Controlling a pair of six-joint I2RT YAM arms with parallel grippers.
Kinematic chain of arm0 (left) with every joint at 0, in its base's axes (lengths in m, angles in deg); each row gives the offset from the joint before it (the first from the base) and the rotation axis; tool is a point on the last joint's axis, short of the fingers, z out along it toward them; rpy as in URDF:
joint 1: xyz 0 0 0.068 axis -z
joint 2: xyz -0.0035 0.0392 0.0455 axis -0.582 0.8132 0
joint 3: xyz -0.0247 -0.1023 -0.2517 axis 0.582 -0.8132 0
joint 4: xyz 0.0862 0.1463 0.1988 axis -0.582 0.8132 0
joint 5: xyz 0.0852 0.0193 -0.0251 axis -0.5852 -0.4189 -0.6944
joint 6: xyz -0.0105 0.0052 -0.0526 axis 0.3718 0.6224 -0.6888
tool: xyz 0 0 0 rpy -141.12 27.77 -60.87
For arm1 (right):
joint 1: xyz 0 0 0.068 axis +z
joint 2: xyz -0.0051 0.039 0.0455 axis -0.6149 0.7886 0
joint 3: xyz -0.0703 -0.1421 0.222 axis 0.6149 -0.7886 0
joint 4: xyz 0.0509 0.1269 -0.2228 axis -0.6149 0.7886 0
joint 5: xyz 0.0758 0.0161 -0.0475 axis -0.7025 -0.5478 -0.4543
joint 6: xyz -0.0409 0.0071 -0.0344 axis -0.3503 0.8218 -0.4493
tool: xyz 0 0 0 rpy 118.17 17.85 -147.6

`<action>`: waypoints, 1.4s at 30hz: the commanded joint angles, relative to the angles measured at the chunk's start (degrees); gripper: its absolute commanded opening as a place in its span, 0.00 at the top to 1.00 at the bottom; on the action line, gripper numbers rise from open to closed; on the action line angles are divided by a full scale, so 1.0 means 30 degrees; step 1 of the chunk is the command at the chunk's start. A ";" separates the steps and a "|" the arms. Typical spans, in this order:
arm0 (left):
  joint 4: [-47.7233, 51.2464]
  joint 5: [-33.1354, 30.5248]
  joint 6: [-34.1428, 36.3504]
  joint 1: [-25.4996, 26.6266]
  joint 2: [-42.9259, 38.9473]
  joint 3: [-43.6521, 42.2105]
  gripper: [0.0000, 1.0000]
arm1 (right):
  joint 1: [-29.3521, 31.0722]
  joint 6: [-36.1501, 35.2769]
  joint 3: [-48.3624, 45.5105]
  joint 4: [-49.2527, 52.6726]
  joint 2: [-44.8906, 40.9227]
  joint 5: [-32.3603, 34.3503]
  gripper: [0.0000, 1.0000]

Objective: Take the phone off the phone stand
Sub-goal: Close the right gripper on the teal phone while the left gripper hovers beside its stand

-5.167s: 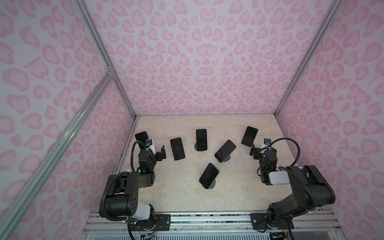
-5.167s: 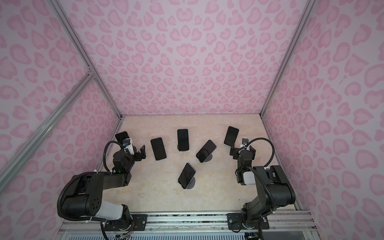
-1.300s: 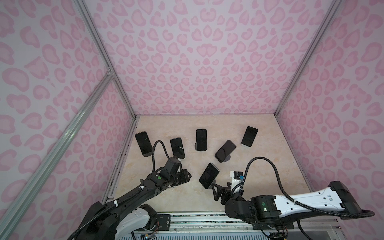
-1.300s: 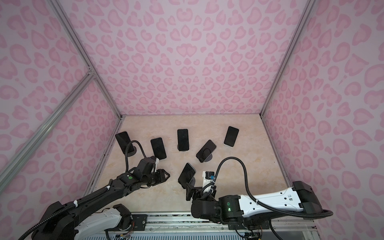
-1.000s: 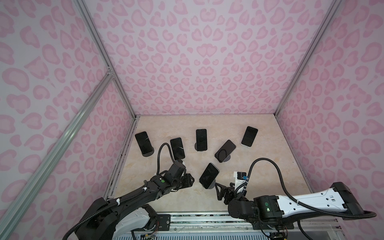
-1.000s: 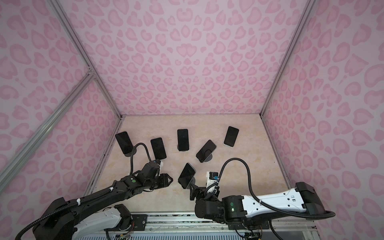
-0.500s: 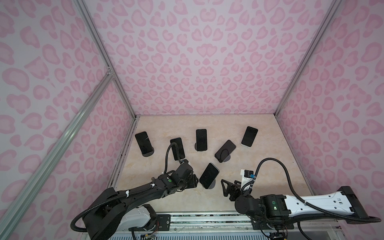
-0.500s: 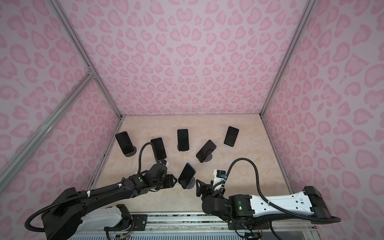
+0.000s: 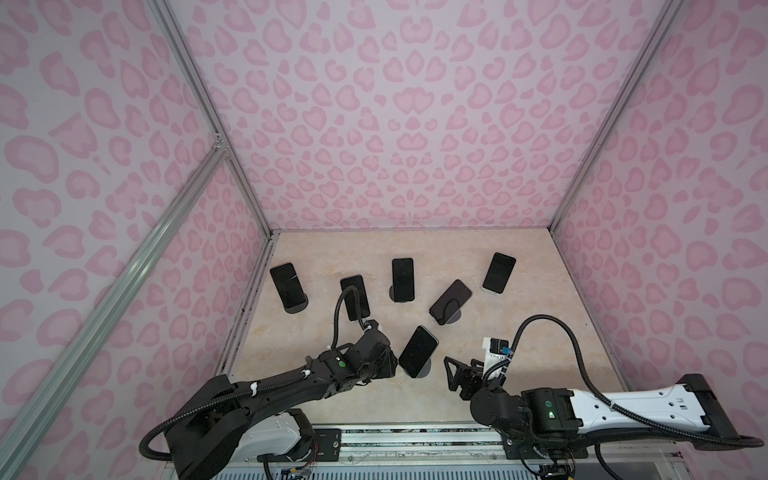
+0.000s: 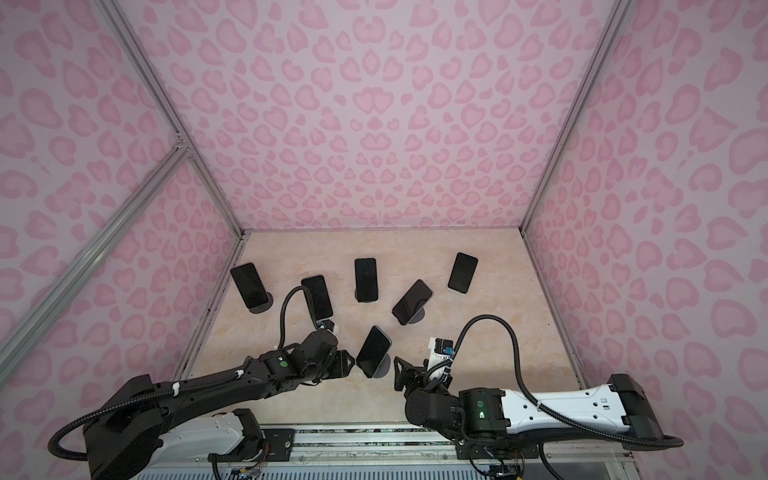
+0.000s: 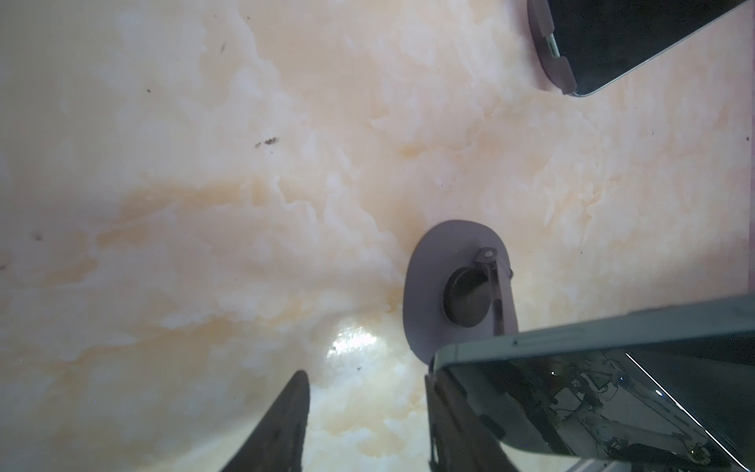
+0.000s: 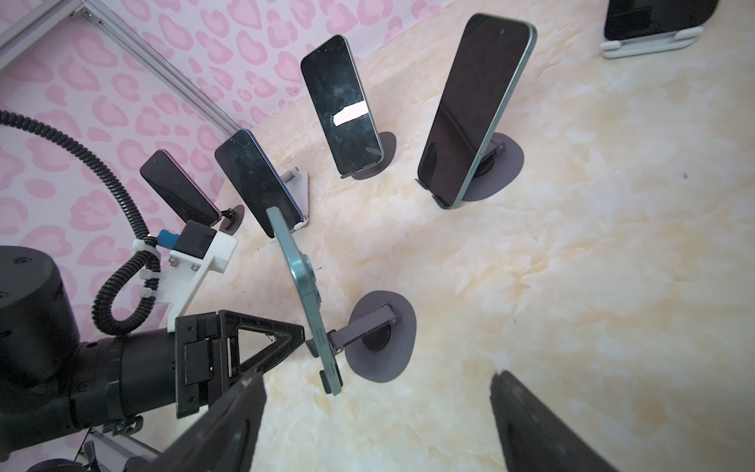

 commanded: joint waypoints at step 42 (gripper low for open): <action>0.3157 -0.3361 -0.2313 0.2467 -0.3984 -0.0558 0.52 | -0.1349 -0.2078 0.5822 0.3008 0.5625 -0.0172 0.01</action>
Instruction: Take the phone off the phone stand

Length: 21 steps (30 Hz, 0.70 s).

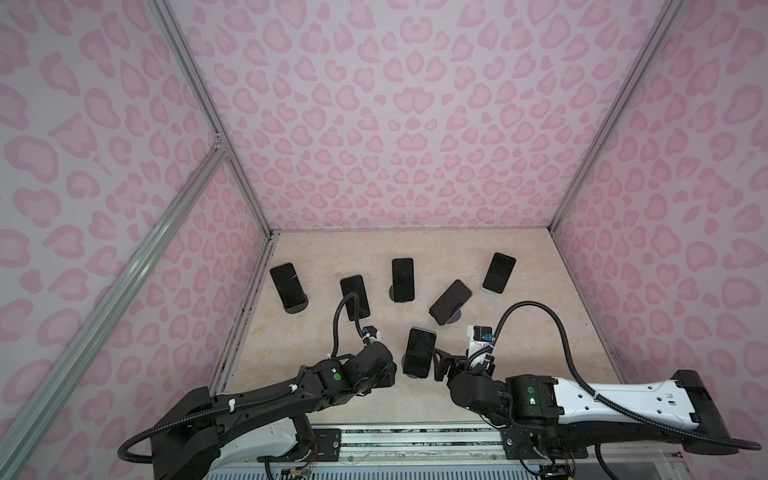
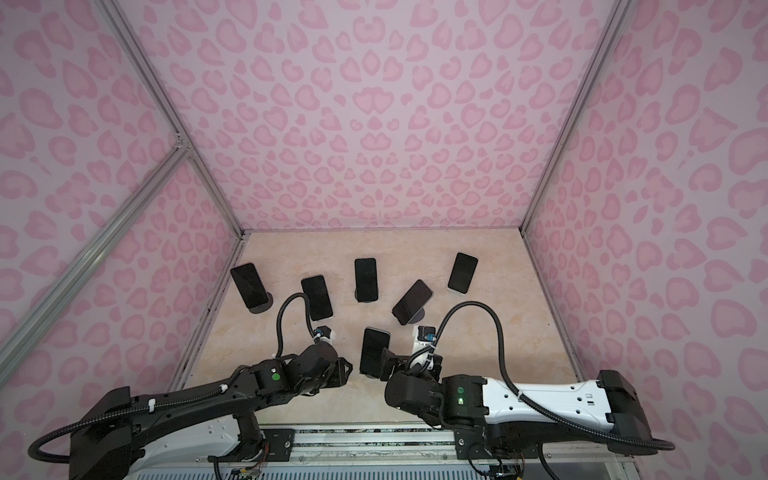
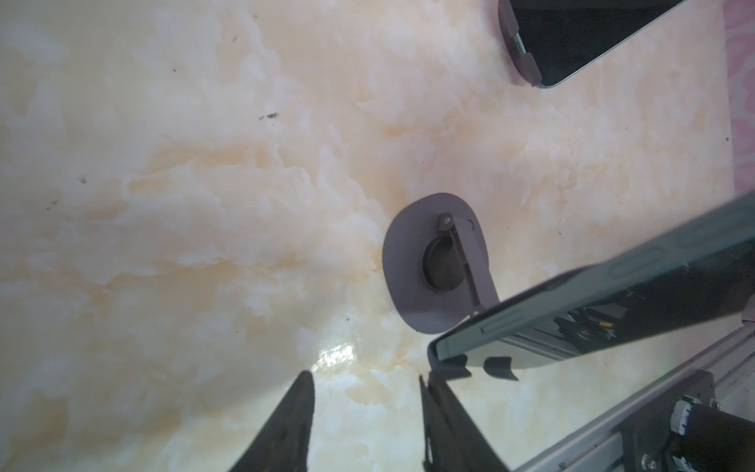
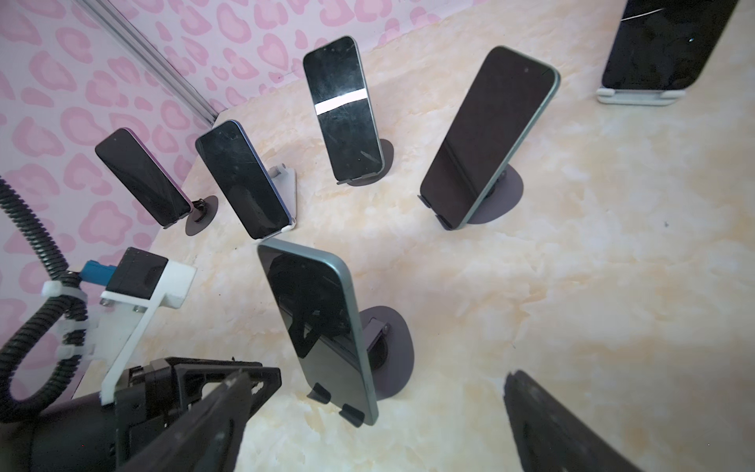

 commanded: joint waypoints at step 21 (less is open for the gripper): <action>0.5499 -0.3302 -0.0482 -0.0043 -0.7260 0.0117 0.06 | -0.1507 0.1507 0.9579 0.5769 0.9888 0.0927 0.01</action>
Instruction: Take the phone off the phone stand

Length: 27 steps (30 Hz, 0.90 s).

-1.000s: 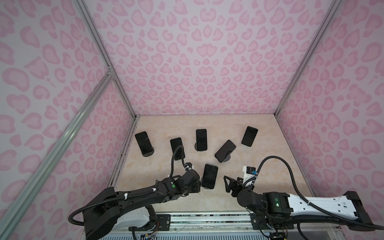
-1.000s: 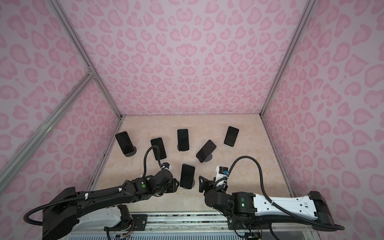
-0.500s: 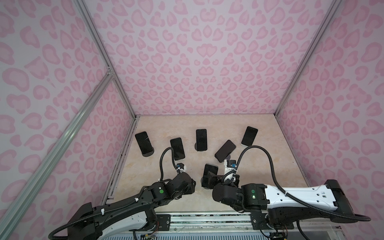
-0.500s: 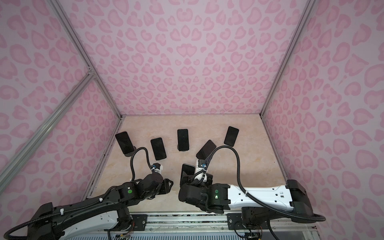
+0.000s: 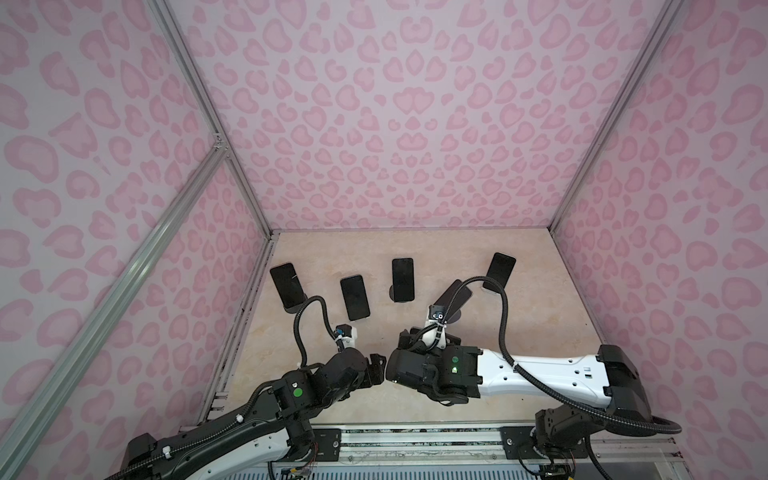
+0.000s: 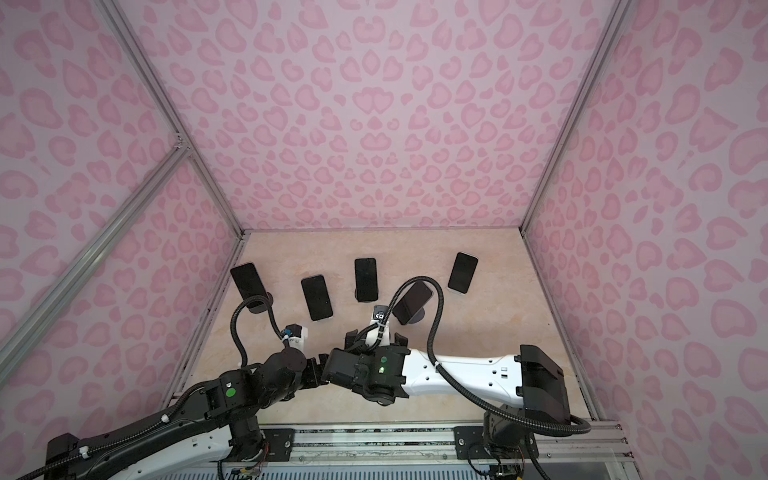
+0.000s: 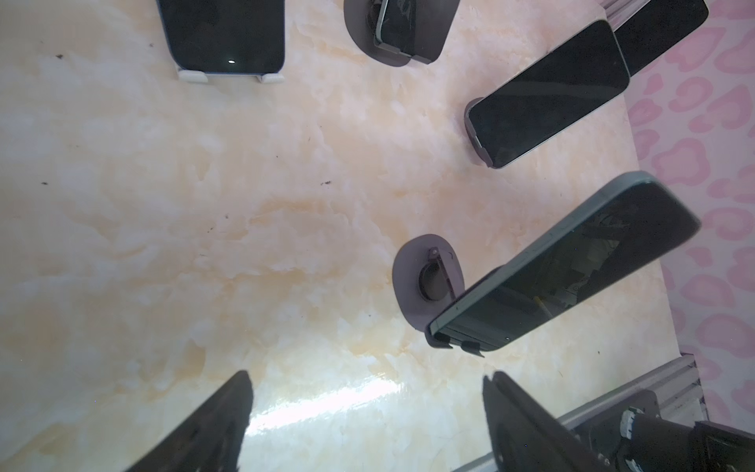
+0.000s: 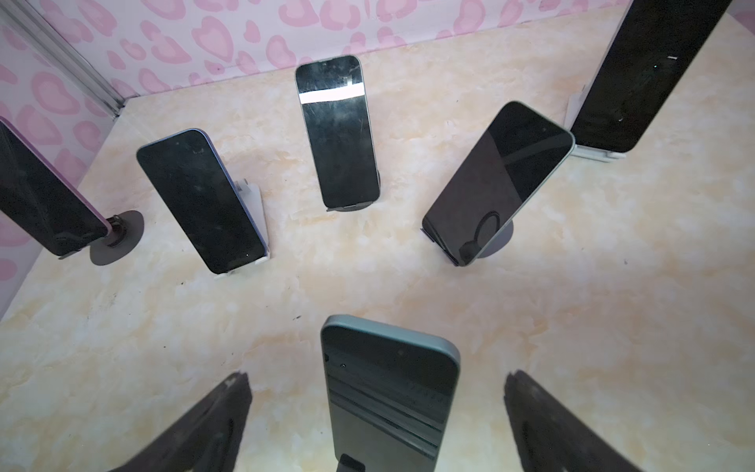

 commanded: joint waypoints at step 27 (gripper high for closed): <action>0.1906 -0.2611 -0.1401 -0.0024 -0.5647 -0.1676 0.03 | -0.1020 0.1407 0.1222 0.0574 0.2868 0.1292 0.01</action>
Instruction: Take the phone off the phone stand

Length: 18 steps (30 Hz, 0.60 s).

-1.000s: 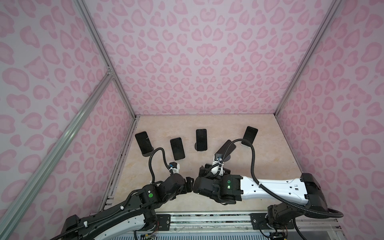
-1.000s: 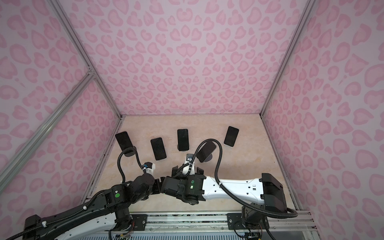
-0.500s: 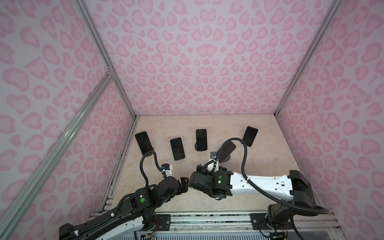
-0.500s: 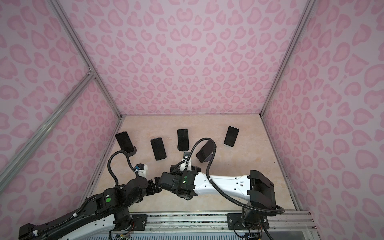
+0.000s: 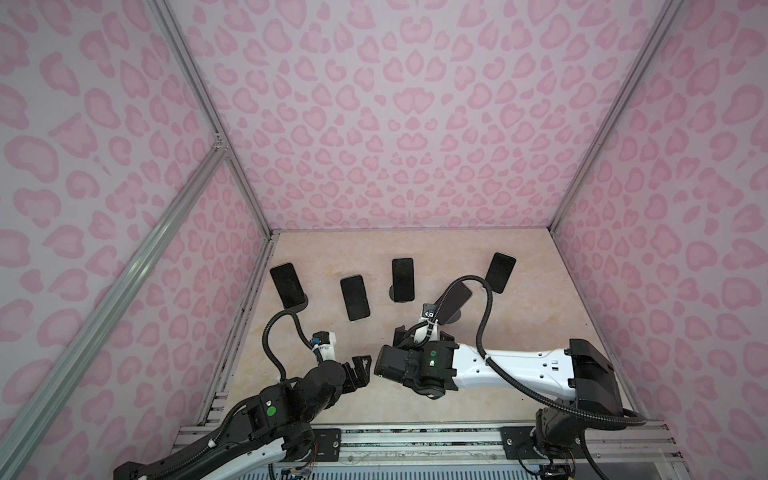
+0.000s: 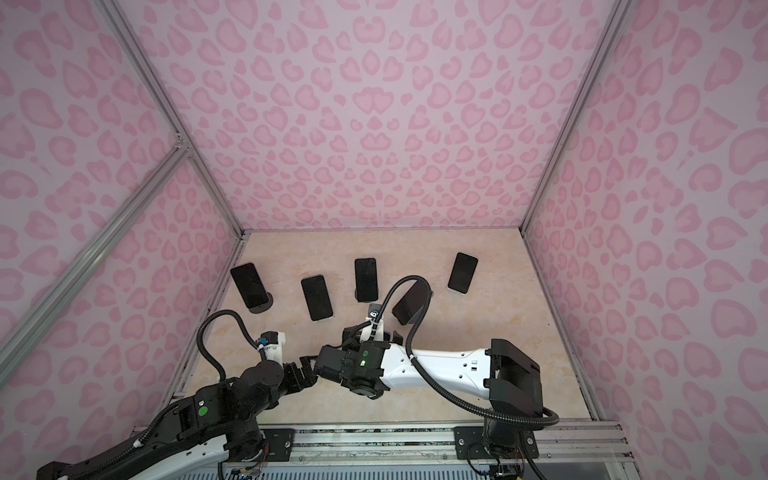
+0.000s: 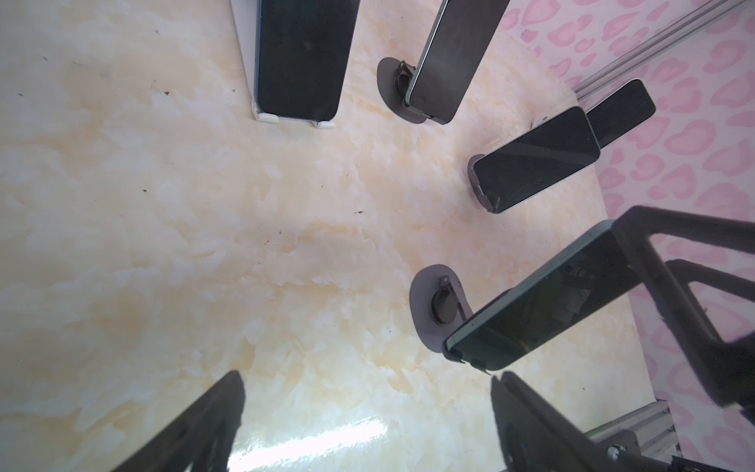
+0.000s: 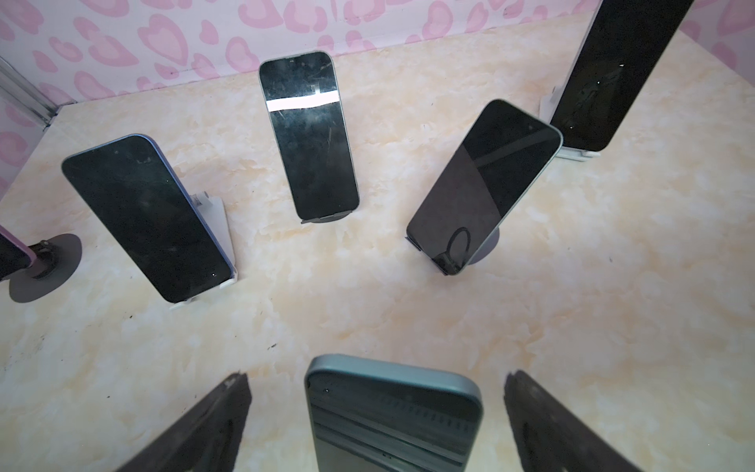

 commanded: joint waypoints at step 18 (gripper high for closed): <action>-0.0124 -0.0894 -0.0163 -0.0026 -0.0727 -0.0698 0.03 | -0.0699 0.1697 0.0165 0.0085 0.1640 0.0911 0.01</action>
